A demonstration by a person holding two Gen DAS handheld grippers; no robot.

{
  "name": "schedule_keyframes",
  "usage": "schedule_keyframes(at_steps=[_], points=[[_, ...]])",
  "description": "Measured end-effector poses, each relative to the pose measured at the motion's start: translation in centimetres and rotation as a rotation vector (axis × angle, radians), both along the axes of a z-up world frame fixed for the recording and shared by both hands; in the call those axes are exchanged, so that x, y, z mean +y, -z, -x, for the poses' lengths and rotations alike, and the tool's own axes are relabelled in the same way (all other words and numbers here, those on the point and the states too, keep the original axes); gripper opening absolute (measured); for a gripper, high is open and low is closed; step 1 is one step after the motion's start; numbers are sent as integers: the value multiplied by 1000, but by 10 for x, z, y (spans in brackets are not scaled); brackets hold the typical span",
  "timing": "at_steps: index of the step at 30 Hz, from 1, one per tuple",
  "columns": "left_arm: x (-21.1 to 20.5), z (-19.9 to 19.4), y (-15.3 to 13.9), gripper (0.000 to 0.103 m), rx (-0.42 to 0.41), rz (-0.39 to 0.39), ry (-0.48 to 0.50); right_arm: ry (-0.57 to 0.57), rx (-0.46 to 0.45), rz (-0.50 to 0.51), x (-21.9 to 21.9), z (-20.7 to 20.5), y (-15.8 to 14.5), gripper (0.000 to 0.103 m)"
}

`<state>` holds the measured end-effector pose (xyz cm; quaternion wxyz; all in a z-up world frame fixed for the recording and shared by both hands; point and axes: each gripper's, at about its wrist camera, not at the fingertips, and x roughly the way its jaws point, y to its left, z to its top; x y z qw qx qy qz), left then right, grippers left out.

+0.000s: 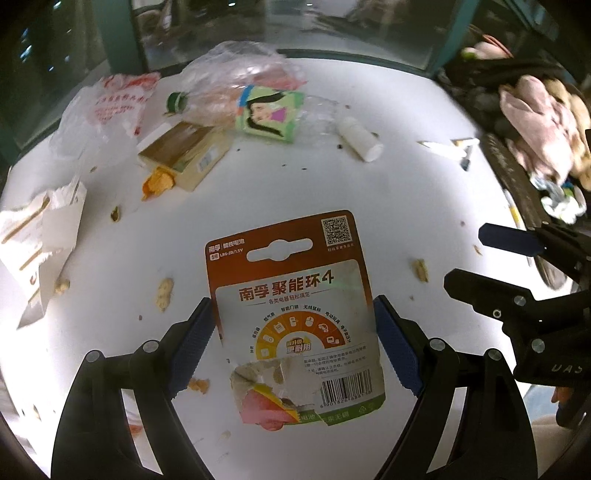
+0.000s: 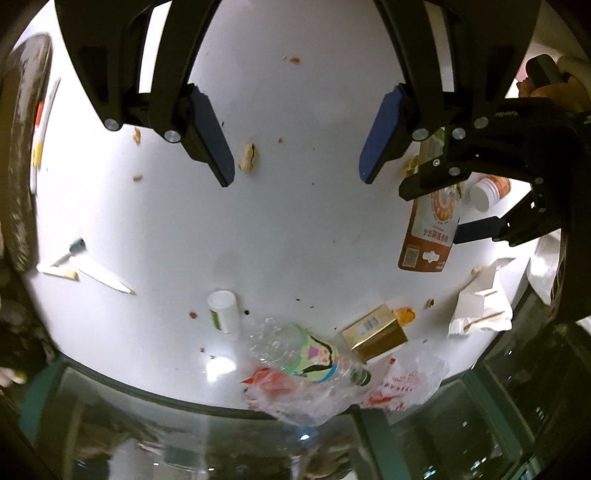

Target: Collect trash

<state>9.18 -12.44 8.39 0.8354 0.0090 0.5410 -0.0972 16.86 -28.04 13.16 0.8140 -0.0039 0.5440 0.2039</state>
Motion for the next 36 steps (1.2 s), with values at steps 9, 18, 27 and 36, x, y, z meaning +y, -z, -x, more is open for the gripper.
schedule_keyframes(at_steps=[9, 18, 27, 36], points=[[-5, 14, -8, 83, -20, 19, 144, 147, -22, -3, 1, 38, -9, 67], [-13, 29, -7, 83, -4, 52, 279, 268, -10, 28, 2, 77, -11, 67], [-35, 44, -22, 83, -48, 42, 315, 289, -59, 32, -14, 96, -21, 67], [-90, 75, -36, 83, -68, 31, 386, 356, -85, 25, -61, 134, -30, 67]])
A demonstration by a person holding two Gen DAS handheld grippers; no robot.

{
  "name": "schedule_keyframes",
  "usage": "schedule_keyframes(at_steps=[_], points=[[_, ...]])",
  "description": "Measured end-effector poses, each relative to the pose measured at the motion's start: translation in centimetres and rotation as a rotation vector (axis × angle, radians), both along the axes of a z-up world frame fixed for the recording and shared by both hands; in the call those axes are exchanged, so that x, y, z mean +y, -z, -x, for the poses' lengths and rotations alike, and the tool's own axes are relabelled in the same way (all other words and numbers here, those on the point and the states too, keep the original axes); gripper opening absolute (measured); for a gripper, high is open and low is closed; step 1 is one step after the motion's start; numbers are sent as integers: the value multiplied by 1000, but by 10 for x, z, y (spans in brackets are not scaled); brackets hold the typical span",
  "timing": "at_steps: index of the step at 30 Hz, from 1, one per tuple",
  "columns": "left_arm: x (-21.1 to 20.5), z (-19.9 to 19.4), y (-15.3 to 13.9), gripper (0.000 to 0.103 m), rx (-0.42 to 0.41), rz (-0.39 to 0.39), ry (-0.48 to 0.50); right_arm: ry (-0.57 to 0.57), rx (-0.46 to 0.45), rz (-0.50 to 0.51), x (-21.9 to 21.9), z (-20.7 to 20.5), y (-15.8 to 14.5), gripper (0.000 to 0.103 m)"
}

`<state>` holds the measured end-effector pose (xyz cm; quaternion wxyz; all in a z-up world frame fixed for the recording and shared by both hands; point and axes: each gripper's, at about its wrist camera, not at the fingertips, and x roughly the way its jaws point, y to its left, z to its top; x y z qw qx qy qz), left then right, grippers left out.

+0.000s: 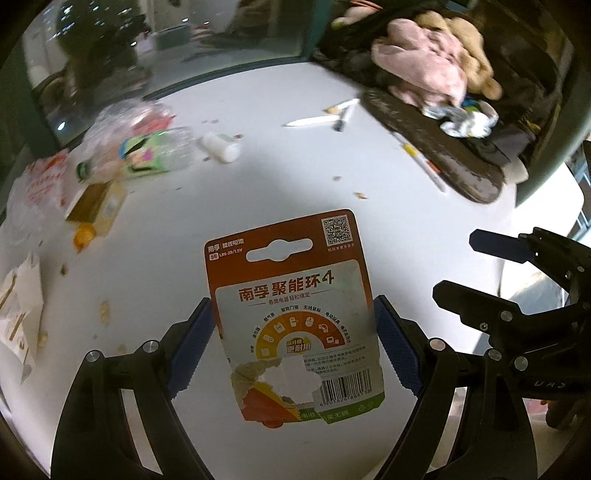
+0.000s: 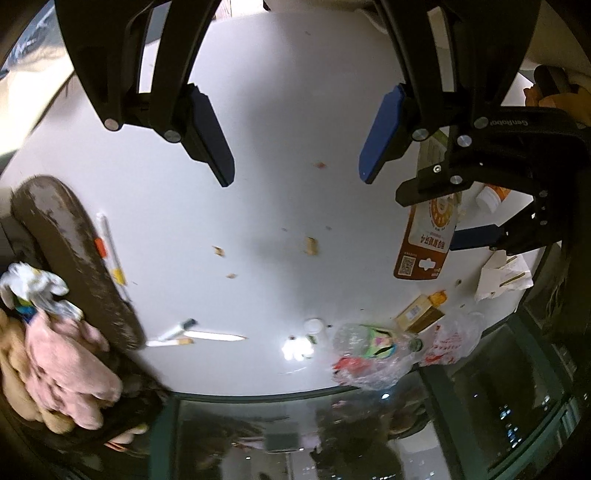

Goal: Collect trash
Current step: 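Carry the snack packet with the left tool over the trash bin and release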

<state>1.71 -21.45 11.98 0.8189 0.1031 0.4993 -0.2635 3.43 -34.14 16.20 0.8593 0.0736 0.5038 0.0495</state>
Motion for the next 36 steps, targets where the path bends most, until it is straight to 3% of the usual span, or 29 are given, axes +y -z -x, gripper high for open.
schedule_keyframes(at_steps=[20, 36], points=[[-179, 91, -15, 83, -4, 19, 458, 439, 0, 26, -137, 136, -12, 67], [-281, 184, -34, 83, -27, 54, 789, 779, -28, 59, -199, 264, -30, 67]])
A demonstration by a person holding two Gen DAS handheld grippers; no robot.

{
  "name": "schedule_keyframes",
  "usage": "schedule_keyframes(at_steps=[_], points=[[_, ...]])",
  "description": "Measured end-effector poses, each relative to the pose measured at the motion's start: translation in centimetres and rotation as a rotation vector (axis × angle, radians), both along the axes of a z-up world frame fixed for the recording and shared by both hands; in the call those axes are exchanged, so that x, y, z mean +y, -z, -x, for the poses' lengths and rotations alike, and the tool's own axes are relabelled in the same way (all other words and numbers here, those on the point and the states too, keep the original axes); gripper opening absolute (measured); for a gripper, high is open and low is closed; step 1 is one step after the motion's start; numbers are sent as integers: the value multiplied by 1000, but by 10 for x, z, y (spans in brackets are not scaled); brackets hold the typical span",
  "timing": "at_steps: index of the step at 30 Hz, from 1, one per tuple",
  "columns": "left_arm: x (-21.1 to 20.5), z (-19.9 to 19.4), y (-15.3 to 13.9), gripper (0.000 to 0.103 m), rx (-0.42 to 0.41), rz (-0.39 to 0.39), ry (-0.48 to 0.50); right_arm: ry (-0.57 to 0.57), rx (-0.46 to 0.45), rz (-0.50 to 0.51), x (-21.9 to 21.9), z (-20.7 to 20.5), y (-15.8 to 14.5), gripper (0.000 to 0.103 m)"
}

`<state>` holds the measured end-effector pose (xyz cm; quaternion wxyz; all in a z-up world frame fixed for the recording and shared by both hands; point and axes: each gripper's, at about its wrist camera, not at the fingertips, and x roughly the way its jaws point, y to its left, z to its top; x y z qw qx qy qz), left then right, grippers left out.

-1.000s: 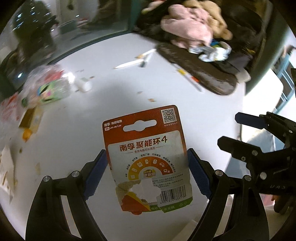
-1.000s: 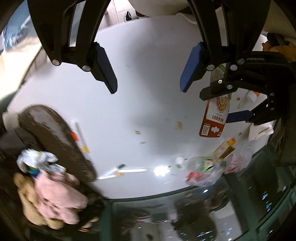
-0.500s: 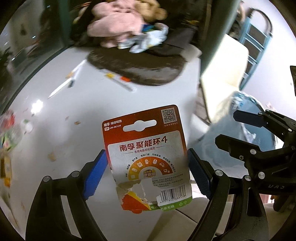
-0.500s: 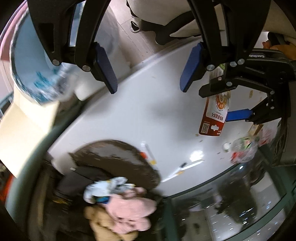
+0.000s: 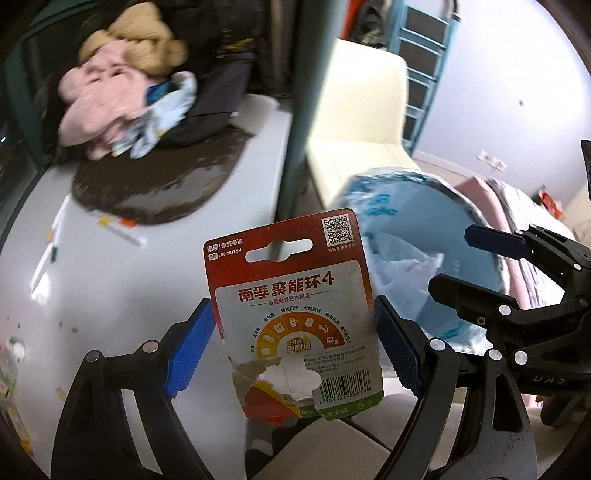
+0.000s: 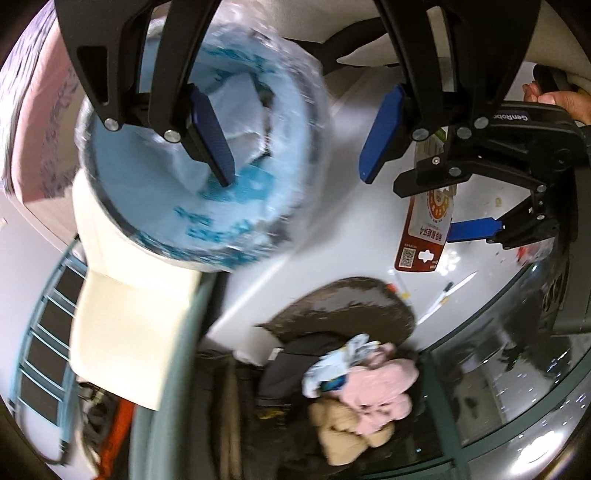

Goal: Collect trash
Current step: 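Carry the snack packet with the left tool over the trash bin and release, then move both open tools from the bin back over the table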

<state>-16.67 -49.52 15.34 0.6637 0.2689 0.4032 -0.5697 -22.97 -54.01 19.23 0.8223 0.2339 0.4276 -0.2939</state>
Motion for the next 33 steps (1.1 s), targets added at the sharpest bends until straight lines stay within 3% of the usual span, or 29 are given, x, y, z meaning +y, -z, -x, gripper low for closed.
schedule_keyframes(at_steps=[14, 18, 24, 33], points=[[-67, 78, -1, 83, -13, 12, 214, 220, 8, 20, -32, 84, 1, 67], [-79, 94, 4, 83, -21, -15, 252, 264, 15, 19, -38, 100, 4, 67], [-85, 101, 7, 92, -71, -32, 248, 285, 18, 18, -43, 107, 5, 67], [-75, 77, 4, 93, -55, -22, 180, 248, 6, 12, -43, 91, 5, 67]])
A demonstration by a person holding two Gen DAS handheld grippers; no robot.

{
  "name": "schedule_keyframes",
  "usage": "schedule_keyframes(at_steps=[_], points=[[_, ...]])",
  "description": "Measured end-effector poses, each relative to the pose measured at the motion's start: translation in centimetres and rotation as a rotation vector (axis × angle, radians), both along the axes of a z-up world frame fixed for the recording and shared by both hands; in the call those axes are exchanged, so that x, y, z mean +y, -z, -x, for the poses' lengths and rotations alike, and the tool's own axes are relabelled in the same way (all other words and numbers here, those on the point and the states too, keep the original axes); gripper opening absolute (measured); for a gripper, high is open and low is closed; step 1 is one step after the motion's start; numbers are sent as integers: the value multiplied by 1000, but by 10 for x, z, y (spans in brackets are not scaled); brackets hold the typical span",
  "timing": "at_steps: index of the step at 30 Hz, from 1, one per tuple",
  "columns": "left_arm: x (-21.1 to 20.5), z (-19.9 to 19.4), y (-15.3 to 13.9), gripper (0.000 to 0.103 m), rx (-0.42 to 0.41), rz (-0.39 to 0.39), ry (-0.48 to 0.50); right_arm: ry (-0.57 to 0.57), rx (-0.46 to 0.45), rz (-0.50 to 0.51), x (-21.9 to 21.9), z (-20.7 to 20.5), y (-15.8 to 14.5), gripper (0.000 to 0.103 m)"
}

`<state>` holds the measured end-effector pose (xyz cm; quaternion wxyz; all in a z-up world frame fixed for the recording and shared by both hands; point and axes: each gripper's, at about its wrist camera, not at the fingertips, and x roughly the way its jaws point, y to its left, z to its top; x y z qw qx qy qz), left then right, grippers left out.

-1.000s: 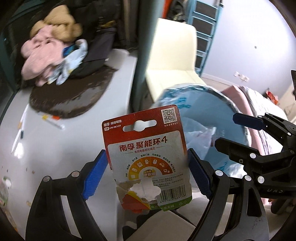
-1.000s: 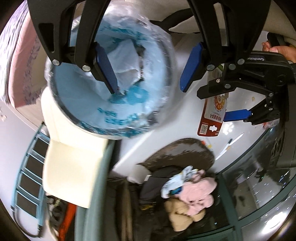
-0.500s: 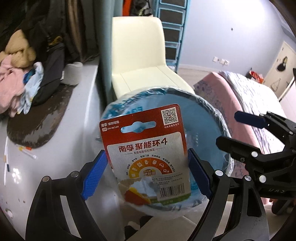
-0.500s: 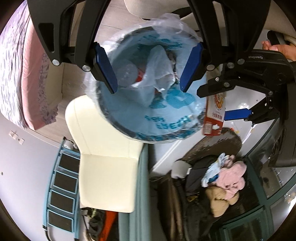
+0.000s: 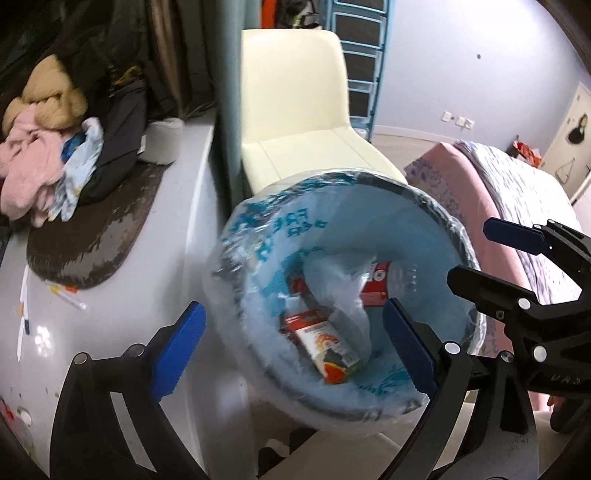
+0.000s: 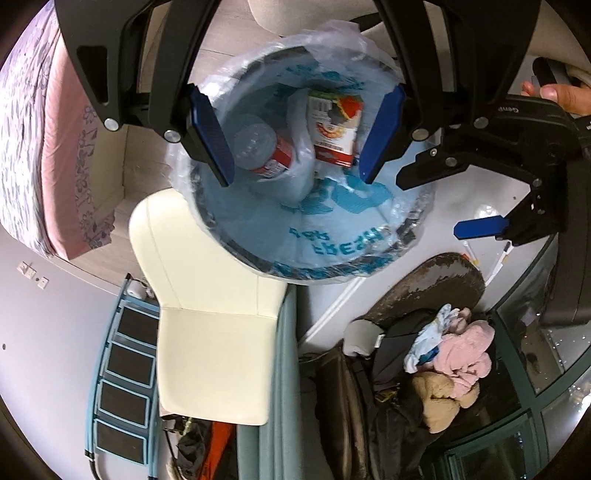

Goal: Collect trash
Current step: 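Move both open tools from the bin back over the table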

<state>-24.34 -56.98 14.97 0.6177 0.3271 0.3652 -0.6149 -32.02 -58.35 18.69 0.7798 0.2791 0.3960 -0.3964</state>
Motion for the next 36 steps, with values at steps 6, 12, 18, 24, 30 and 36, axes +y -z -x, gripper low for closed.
schedule_keyframes(at_steps=[6, 12, 18, 24, 30, 36], points=[[31, -43, -6, 94, 55, -7, -139, -92, -30, 2, 8, -33, -2, 67], [75, -90, -18, 97, 90, 27, -298, -211, -49, 5, 19, -80, -8, 67], [129, -142, -17, 97, 240, 6, -454, -378, -65, 2, 40, -138, -11, 67], [196, -185, -7, 97, 375, 7, -652, -547, -66, -2, 75, -193, -13, 67], [277, -216, -5, 97, 509, 139, -824, -697, -66, -15, 120, -240, -13, 67], [338, -232, -1, 97, 504, 138, -940, -840, -77, -20, 172, -283, -14, 67]])
